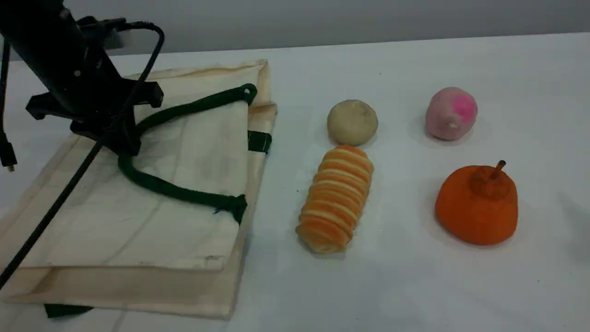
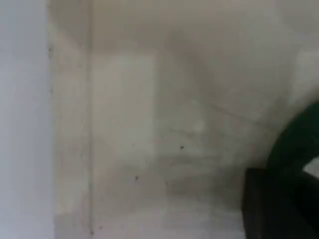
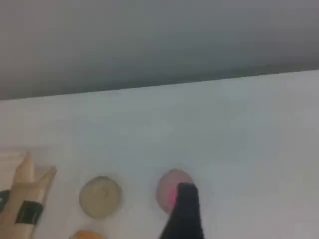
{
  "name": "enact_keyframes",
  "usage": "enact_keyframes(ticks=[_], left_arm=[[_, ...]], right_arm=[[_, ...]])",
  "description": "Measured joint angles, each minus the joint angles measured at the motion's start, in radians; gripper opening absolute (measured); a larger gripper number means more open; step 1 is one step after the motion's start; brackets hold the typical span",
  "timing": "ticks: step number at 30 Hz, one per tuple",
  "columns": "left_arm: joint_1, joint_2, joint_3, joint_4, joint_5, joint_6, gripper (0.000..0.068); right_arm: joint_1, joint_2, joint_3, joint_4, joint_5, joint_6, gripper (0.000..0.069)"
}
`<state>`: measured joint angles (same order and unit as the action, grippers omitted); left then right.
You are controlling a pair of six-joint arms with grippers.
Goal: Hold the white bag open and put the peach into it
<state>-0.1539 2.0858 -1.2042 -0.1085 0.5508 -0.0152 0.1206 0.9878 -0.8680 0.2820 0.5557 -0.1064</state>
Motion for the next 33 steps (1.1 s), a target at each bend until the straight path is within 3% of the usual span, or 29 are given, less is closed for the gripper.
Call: enact_keyframes(ticks=[6, 17, 23, 30, 33], left_arm=[[0.000, 0.001, -0.087, 0.004, 0.148, 0.076, 0.0092], [0.000, -0.014, -0.446, 0.004, 0.633, 0.268, 0.0092], [0.000, -0.091, -0.584, -0.047, 0.676, 0.332, 0.0092], [0.001, -0.203, -0.596, -0.208, 0.676, 0.436, 0.0092], [0.001, -0.247, -0.596, -0.233, 0.676, 0.482, 0.0092]], right_arm=[[0.000, 0.000, 0.000, 0.000, 0.001, -0.001, 0.0578], [0.000, 0.000, 0.000, 0.000, 0.004, -0.005, 0.0578], [0.000, 0.000, 0.000, -0.036, 0.015, -0.006, 0.0578], [0.000, 0.001, 0.000, -0.075, 0.036, -0.008, 0.0578], [0.000, 0.002, 0.000, -0.096, 0.038, -0.008, 0.0578]])
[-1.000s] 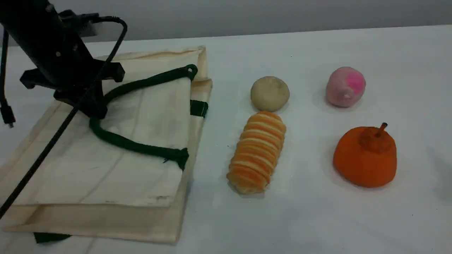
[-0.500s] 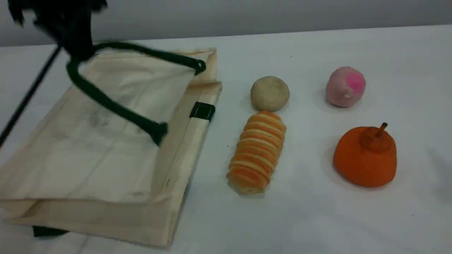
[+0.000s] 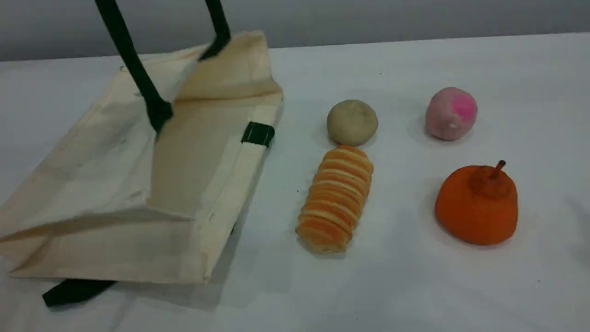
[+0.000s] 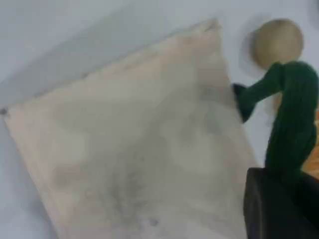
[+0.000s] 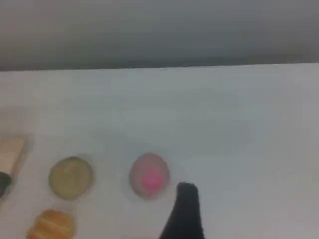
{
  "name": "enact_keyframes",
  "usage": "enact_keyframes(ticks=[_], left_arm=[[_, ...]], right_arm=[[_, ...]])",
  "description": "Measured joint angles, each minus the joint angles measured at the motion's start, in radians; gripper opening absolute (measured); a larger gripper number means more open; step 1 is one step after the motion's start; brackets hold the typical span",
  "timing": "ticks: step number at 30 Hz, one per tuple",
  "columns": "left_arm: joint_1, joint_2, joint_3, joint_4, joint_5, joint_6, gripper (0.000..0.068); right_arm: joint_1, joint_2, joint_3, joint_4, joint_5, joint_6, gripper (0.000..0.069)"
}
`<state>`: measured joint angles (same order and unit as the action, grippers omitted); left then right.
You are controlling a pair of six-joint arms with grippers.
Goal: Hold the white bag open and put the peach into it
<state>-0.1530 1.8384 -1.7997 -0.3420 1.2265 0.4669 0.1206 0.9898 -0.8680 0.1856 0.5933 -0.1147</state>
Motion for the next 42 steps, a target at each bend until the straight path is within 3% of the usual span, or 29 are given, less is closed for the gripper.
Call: enact_keyframes(ticks=[11, 20, 26, 34, 42], left_arm=[[0.000, -0.125, 0.001, -0.009, -0.004, 0.101, 0.0092], [0.000, -0.149, 0.001, -0.087, -0.005, 0.262, 0.0092], [0.000, -0.149, 0.001, -0.076, -0.005, 0.264, 0.0092], [0.000, -0.147, 0.001, -0.048, -0.005, 0.261, 0.0092], [0.000, -0.147, 0.001, -0.049, -0.005, 0.261, 0.0092]], right_arm=[[0.000, 0.115, 0.000, -0.004, 0.036, 0.000, 0.0578], [0.000, 0.194, 0.000, -0.004, 0.056, 0.000, 0.0578], [0.000, 0.269, 0.000, 0.035, 0.069, -0.016, 0.0578], [0.000, 0.387, 0.000, 0.221, 0.149, -0.174, 0.0578], [0.000, 0.499, 0.000, 0.360, 0.092, -0.313, 0.0578]])
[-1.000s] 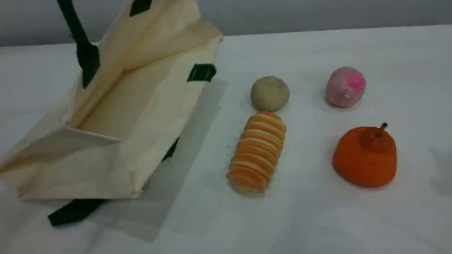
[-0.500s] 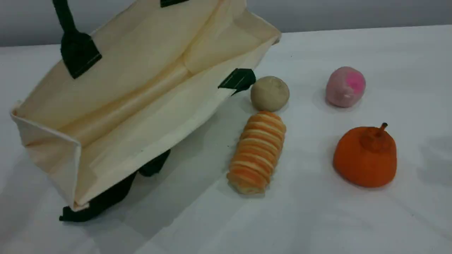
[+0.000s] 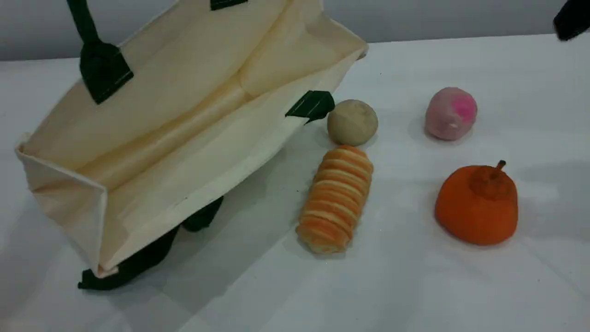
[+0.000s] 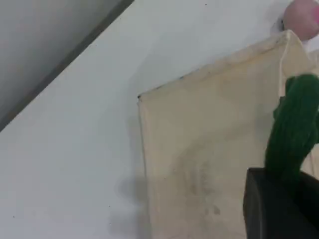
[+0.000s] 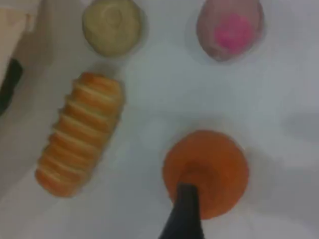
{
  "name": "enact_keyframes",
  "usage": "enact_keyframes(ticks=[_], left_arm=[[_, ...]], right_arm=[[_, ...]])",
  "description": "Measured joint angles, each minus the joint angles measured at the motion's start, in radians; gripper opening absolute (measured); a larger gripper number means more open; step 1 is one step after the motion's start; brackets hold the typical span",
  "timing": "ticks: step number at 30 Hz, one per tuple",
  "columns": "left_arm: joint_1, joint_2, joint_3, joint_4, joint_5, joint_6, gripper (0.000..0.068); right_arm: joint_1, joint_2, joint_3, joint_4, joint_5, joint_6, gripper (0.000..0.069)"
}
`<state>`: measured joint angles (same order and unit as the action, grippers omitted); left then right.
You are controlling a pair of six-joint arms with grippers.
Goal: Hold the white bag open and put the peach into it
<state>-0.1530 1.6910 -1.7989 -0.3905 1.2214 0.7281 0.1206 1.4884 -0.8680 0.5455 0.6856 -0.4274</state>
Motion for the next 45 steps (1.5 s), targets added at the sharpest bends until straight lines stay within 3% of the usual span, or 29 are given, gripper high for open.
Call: enact_keyframes(ticks=[11, 20, 30, 45], left_arm=[[0.000, 0.000, 0.000, -0.001, 0.000, -0.003, 0.0092], [0.000, 0.000, 0.000, -0.001, 0.000, -0.003, 0.0092], [0.000, 0.000, 0.000, -0.002, 0.000, -0.006, 0.0092], [0.000, 0.000, 0.000, -0.002, 0.000, -0.008, 0.0092]], right_arm=[[0.000, 0.220, -0.023, 0.046, -0.194, -0.016, 0.0578], [0.004, 0.399, -0.157, 0.059, -0.190, -0.029, 0.0578], [0.143, 0.509, -0.297, 0.056, -0.220, -0.050, 0.0578], [0.161, 0.646, -0.328, 0.064, -0.317, -0.050, 0.0578]])
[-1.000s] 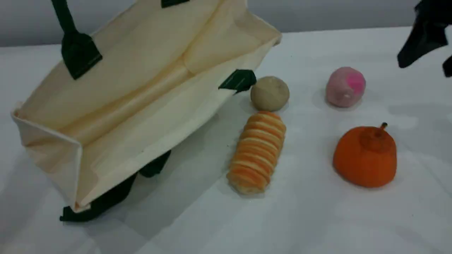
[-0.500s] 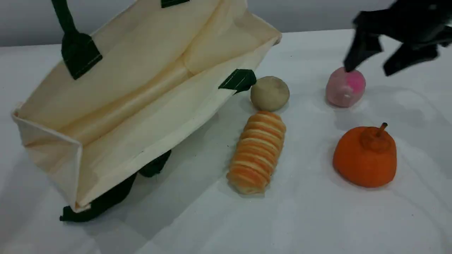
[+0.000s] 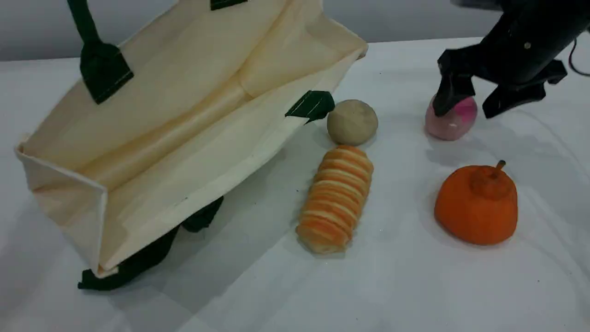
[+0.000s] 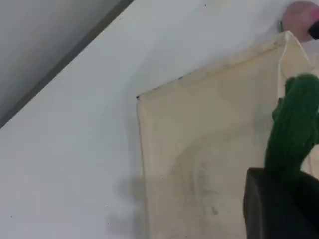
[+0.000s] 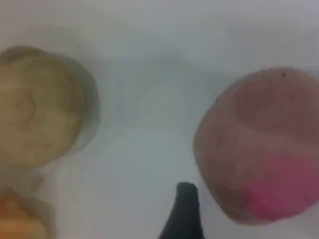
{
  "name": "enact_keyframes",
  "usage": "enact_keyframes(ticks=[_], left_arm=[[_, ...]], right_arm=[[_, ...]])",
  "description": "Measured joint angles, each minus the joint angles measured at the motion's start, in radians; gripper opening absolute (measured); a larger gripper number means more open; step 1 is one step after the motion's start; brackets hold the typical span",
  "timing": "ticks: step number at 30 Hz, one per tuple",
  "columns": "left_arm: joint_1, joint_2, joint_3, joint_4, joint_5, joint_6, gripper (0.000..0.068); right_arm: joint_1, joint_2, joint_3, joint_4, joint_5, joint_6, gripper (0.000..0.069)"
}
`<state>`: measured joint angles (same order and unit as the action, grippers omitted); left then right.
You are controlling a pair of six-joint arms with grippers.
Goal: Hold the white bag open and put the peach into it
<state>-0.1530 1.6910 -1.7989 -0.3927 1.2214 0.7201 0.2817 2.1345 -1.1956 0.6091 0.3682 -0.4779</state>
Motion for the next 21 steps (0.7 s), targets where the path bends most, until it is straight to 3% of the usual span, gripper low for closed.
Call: enact_keyframes(ticks=[21], left_arm=[[0.000, 0.000, 0.000, -0.001, 0.000, 0.001, 0.0092]], right_arm=[[0.006, 0.014, 0.000, 0.105, -0.094, -0.003, 0.0578]])
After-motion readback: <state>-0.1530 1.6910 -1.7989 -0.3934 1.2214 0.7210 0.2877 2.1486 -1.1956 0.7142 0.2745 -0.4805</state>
